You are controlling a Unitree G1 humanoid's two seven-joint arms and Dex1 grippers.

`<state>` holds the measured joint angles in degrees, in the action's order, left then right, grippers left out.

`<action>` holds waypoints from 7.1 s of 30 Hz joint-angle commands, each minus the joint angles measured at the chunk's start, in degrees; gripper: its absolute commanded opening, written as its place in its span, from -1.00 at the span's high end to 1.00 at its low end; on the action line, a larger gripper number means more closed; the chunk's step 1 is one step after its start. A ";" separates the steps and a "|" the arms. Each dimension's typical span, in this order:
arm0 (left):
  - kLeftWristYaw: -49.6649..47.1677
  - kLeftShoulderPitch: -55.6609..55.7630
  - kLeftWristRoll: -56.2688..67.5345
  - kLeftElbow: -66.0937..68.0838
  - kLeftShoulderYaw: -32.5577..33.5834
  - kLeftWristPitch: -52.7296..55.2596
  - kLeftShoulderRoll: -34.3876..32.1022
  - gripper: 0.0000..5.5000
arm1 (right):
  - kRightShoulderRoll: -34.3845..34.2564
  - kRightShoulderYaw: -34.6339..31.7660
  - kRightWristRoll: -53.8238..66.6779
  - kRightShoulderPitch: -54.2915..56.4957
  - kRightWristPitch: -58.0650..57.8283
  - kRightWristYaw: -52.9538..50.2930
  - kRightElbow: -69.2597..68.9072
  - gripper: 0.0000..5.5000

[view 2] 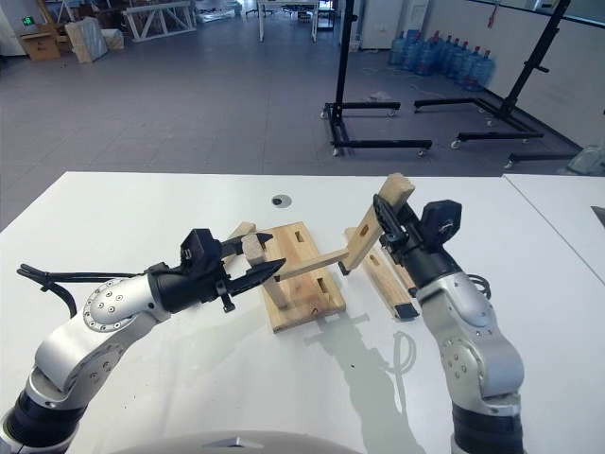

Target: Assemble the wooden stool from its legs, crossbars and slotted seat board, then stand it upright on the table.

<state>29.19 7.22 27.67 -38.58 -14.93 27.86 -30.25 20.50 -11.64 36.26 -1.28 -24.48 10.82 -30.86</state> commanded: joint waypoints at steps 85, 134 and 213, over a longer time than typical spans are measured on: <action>-0.92 -5.20 -14.35 7.40 -6.02 0.45 3.46 0.22 | 12.43 -3.31 29.20 16.29 -36.28 -3.07 -3.51 0.64; 2.24 -0.21 -14.07 11.51 2.88 -0.66 0.77 0.22 | 16.26 17.28 9.64 2.19 -32.27 -4.41 3.08 0.64; -4.10 10.87 -17.44 22.77 -2.74 0.69 7.56 -0.34 | -6.95 9.55 6.07 22.05 -14.03 -6.05 14.18 0.22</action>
<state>24.20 27.17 10.43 -22.89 -13.57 22.10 -23.91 17.56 -1.49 39.32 27.14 -34.91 6.39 -17.17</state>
